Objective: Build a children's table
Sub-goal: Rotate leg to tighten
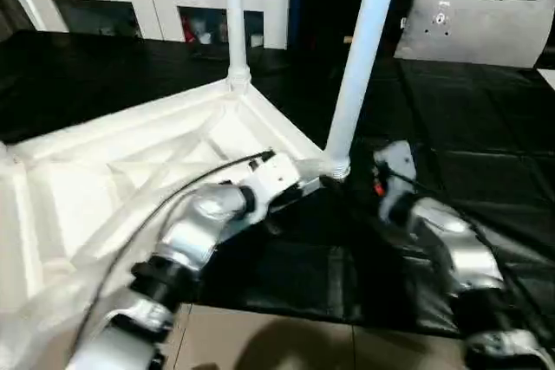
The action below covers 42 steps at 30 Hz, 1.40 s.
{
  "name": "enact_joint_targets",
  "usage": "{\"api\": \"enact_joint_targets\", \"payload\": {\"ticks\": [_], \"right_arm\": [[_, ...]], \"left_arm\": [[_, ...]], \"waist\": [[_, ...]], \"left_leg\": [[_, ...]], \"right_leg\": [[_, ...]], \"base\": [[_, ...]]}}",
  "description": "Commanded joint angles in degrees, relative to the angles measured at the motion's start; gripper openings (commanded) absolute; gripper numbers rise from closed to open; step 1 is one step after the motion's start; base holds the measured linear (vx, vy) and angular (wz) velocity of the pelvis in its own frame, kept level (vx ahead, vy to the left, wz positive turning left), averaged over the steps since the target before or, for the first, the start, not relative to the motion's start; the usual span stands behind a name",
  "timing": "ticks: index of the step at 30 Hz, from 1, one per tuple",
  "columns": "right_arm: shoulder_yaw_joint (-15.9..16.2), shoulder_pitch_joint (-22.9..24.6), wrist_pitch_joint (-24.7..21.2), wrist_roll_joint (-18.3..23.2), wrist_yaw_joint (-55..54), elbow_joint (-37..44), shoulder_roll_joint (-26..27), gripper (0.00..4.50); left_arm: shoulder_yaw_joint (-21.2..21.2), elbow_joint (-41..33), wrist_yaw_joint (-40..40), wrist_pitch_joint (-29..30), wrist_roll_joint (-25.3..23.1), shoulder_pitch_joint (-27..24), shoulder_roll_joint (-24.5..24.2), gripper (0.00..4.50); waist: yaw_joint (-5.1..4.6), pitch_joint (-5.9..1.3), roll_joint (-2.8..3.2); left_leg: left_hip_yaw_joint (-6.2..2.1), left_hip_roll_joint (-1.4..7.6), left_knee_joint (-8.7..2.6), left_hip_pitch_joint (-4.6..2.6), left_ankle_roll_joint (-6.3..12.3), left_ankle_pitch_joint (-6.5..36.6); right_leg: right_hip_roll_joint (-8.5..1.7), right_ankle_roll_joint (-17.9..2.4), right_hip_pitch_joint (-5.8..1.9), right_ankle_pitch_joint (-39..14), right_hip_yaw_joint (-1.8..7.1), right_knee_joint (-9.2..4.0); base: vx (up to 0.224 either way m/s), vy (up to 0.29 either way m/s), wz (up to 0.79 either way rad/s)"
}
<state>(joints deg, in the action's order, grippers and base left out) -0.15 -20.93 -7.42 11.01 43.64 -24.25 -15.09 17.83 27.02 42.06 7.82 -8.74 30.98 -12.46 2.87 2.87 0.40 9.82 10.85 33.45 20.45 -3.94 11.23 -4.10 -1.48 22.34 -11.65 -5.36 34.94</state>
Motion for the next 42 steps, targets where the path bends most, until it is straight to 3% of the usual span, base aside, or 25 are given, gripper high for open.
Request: {"api": "enact_joint_targets", "payload": {"ticks": [1,3,6,9,12,16,17,25,42], "right_arm": [[0.1,-0.4,0.4,1.0,3.6,1.6,-1.9,4.42],[0.2,-0.5,0.4,1.2,5.5,1.7,-3.2,4.42],[1.2,-0.6,0.8,1.8,12.1,2.7,-7.6,4.42],[1.3,-0.7,2.3,1.5,12.8,2.9,-8.4,4.42],[2.3,-0.7,4.0,2.4,18.8,4.0,-10.8,4.42],[3.7,-0.2,3.4,4.0,24.8,5.6,-12.6,4.42],[4.1,-0.3,3.4,4.1,26.0,5.6,-13.0,4.17],[6.6,-1.3,2.5,4.6,31.8,4.7,-14.3,3.65],[7.9,-0.5,-0.7,5.9,35.4,5.4,-14.2,2.07]], "left_arm": [[1.2,0.8,4.6,-1.1,0.1,-0.5,-1.9,0.0],[1.7,0.5,6.6,-2.2,0.4,-0.8,-2.9,0.0],[3.2,0.6,12.8,-6.0,1.0,-1.5,-6.5,0.0],[3.4,1.0,14.2,-7.4,1.2,-1.5,-7.3,0.0],[5.1,0.6,21.9,-12.5,2.9,-2.2,-10.3,0.0],[5.6,0.1,25.9,-13.9,4.1,-2.4,-11.7,0.0],[5.7,0.1,26.6,-14.3,4.4,-2.3,-11.9,0.0],[6.7,-0.7,31.9,-16.2,6.2,-2.3,-13.0,0.0],[6.8,-2.7,34.4,-15.4,6.9,-3.9,-14.0,0.0]], "waist": [[0.64,-3.18,-0.35],[0.87,-3.19,-0.13],[1.36,-3.3,-0.34],[1.59,-3.25,-0.41],[2.08,-3.24,-0.44],[2.71,-3.31,-0.29],[2.89,-3.25,-0.43],[3.71,-3.4,-0.61],[3.82,-3.45,-0.69]], "left_leg": [[-0.85,2.47,-3.57,0.4,5.44,7.9],[-0.77,2.64,-3.53,0.21,5.44,7.6],[-0.76,2.6,-3.39,0.29,6.01,7.0],[-0.68,2.67,-3.41,0.14,5.95,7.4],[-0.66,2.68,-3.47,0.06,5.35,8.3],[-0.54,3.05,-3.43,-0.17,5.72,7.8],[-0.47,3.04,-3.45,-0.2,5.61,8.1],[-0.5,2.97,-3.38,-0.07,5.17,7.2],[-0.5,2.92,-3.27,-0.05,5.12,6.2]], "right_leg": [[-4.76,-11.0,-3.08,-10.0,3.38,-4.82],[-4.7,-11.8,-2.92,-8.9,3.41,-4.65],[-4.77,-12.5,-3.19,-5.8,3.48,-4.16],[-4.87,-12.7,-3.08,-6.3,3.46,-4.18],[-5.0,-12.0,-3.06,-9.5,3.46,-4.45],[-4.76,-12.7,-2.83,-6.4,3.49,-3.89],[-4.81,-12.9,-2.8,-7.1,3.49,-4.01],[-4.93,-12.5,-2.99,-7.6,3.46,-3.77],[-4.83,-12.1,-2.94,-7.7,3.41,-3.71]], "base": [[0.0,0.0,0.0],[0.0,0.0,0.0],[0.0,0.0,0.0],[0.0,0.0,0.0],[0.0,0.0,0.0],[0.0,0.0,0.0],[0.0,0.0,0.0],[0.0,0.0,0.0],[0.0,0.0,0.0]]}}
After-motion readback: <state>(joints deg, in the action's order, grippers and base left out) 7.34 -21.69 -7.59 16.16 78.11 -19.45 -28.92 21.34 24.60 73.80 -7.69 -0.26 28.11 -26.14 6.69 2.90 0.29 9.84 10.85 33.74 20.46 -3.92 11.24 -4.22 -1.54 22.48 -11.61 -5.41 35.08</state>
